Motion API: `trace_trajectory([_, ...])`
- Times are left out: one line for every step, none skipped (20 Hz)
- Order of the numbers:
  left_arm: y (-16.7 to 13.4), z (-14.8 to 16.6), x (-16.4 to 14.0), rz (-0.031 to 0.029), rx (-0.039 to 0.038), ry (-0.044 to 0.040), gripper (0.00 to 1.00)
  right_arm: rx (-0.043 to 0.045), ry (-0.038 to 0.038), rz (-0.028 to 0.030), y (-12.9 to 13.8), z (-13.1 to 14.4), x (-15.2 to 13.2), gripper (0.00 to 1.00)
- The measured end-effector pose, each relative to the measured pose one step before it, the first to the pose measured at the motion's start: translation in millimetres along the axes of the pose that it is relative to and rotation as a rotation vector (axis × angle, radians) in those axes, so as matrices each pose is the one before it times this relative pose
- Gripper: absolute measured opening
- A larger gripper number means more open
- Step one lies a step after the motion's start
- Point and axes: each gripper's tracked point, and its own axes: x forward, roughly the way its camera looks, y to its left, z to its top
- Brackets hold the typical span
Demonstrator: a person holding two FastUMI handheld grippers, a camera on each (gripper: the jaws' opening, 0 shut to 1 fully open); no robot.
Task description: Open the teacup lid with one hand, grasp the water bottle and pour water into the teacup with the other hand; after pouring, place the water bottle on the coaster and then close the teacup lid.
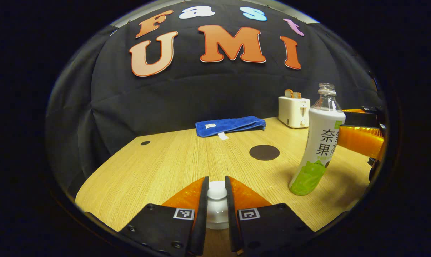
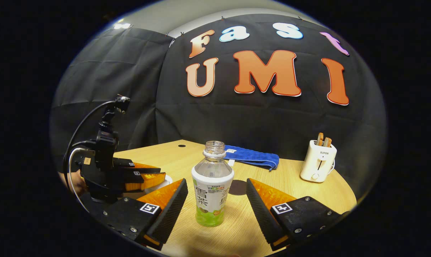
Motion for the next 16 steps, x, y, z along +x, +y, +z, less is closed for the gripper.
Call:
trace_trajectory([1.73, 2.63, -0.77, 0.00481, 0.00104, -0.00735, 0.31, -0.0038, 0.00632, 0.0004, 1.25, -1.78, 1.03, 0.98])
trace_trajectory([3.58, 3.21, -0.3, 0.00924, 0.00046, -0.01319, 0.3, -0.00394, 0.00786, 0.0009, -0.01, -3.27, 2.46, 0.98])
trace_trajectory([4.24, 5.54, -1.09, 0.01263, -0.00085, -0.01838, 0.31, -0.00451, 0.00834, 0.00156, 0.56, -2.53, 2.56, 0.98])
trace_trajectory([4.9, 4.75, -1.75, 0.01211, -0.00395, -0.01721, 0.3, -0.0036, 0.01262, 0.00392, 2.69, -3.39, 1.96, 0.99])
trace_trajectory([5.73, 3.96, -2.73, 0.01124, -0.00461, -0.01292, 0.3, -0.00331, 0.01755, 0.00866, 3.94, -5.21, 2.13, 0.98])
trace_trajectory([6.64, -0.89, -0.85, 0.01325, -0.00521, -0.00221, 0.3, -0.00372, 0.01323, 0.00088, 0.78, -3.13, 3.65, 0.98])
trace_trajectory([7.32, 0.96, -1.83, 0.01468, -0.00477, -0.00229, 0.3, -0.00533, 0.0107, -0.00302, 0.17, -2.85, 3.41, 0.95])
trace_trajectory([8.62, 1.19, -0.99, 0.01753, -0.00603, -0.00658, 0.3, -0.00572, 0.00996, 0.00017, 1.24, -3.33, 2.0, 0.94])
trace_trajectory([9.72, 2.91, -1.5, 0.0184, -0.00651, -0.0049, 0.3, -0.0028, 0.01197, -0.00397, 0.48, -3.32, 4.85, 0.92])
trace_trajectory([8.92, 0.57, -2.64, 0.016, -0.00831, -0.00527, 0.3, 0.00005, 0.01309, -0.00407, 1.52, -4.05, 4.3, 0.9])
trace_trajectory([9.39, 0.73, -0.53, 0.01852, -0.00835, -0.00477, 0.3, 0.00194, 0.01686, -0.01065, -0.54, -4.47, 3.56, 0.86])
trace_trajectory([8.72, -0.99, -1.68, 0.01319, -0.0074, 0.00008, 0.3, 0.00406, 0.02363, -0.01218, -3.06, -6.17, 1.12, 0.83])
trace_trajectory([8.89, -0.4, -0.39, 0.01724, -0.00731, -0.00326, 0.32, 0.01686, -0.0103, 0.00064, 0.51, 1.2, -0.92, 0.71])
trace_trajectory([8.8, -1.52, 0.16, 0.01476, -0.00474, 0.00148, 0.32, 0.00714, 0.00388, 0.0049, 3.34, 1.33, 5.74, 0.7])
trace_trajectory([7.89, -0.9, -1.47, 0.01556, -0.00528, -0.00005, 0.32, 0.00772, 0.00518, -0.00586, -0.84, 1.1, -0.95, 0.67])
trace_trajectory([6.25, -1.4, 0.47, 0.01128, -0.00797, 0.00203, 0.32, 0.01417, 0.00403, -0.00746, -2.45, -0.29, 0.48, 0.67])
